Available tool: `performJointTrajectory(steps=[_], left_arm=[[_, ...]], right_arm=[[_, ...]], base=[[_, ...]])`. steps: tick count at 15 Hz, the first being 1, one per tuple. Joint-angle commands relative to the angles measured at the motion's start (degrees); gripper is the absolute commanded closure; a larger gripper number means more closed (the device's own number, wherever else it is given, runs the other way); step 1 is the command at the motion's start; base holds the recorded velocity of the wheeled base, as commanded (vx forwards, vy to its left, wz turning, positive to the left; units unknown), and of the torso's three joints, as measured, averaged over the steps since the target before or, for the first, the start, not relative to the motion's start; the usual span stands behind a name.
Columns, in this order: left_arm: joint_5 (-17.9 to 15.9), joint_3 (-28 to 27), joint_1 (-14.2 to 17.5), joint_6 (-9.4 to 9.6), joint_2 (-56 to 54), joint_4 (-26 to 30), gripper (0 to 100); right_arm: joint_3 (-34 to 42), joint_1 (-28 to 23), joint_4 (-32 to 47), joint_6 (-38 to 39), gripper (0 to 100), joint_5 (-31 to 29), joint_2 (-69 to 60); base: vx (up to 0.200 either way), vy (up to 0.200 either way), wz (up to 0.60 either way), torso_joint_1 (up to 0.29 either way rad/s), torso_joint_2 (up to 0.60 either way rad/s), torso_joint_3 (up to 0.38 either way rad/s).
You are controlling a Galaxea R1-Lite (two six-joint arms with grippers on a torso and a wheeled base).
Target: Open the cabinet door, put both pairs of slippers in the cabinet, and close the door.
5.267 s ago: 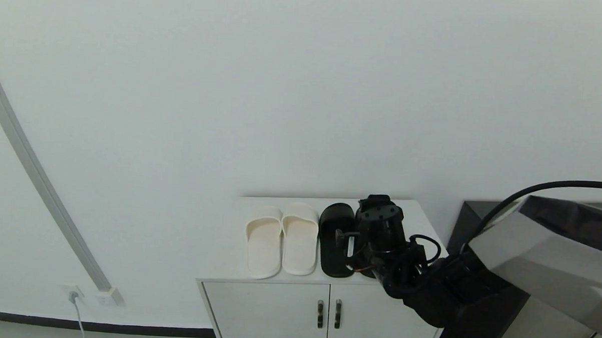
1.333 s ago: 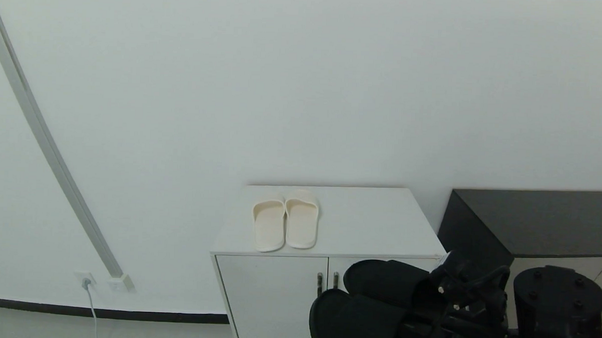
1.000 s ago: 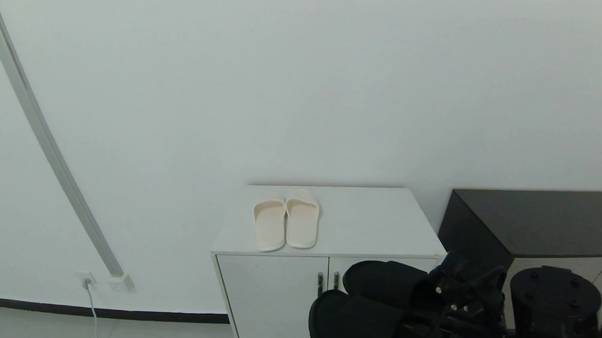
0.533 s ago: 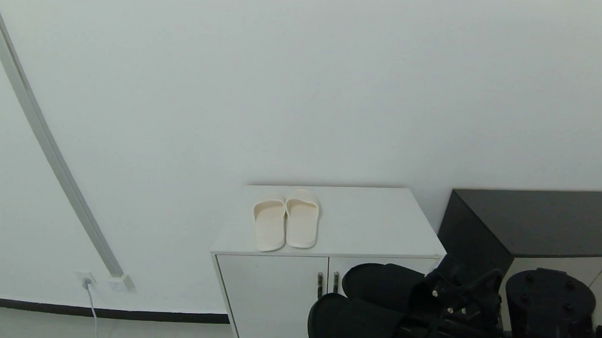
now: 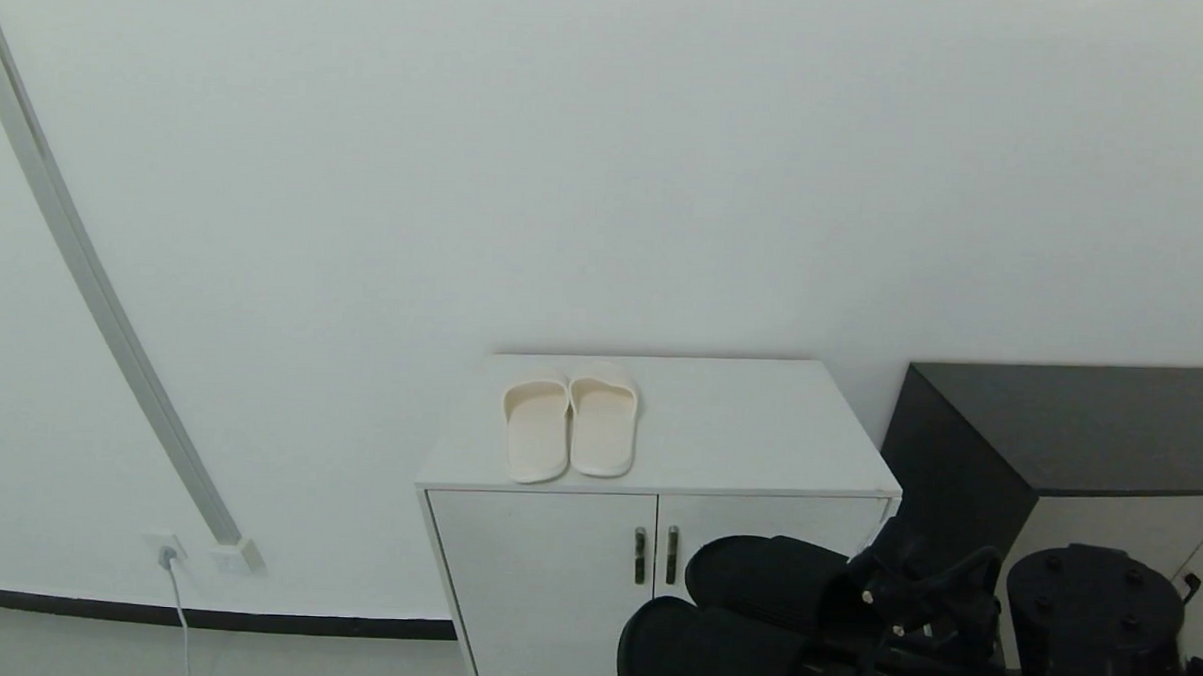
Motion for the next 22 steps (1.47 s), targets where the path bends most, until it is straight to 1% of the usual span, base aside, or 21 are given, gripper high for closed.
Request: performJointTrajectory(steps=[1,12,22], left_arm=[[0.0,0.0,0.0,-0.02,0.1,0.0,0],[0.0,-0.1,0.0,-0.02,0.1,0.0,0],[0.0,0.0,0.0,-0.02,0.1,0.0,0]], right_arm=[[0.0,0.1,-0.1,0.0,100,0.0,0.1],[0.8,0.1,-0.6,-0.8,100,0.1,-0.1],[1.0,0.1,-0.5,-0.8,100,0.1,0.0]], base=[[0.000,0.000,0.00,-0.144,0.34,0.178],[0.000,0.000,0.00,-0.162,0.37,0.210],[0.000,0.000,0.00,-0.215,0.53,0.316]])
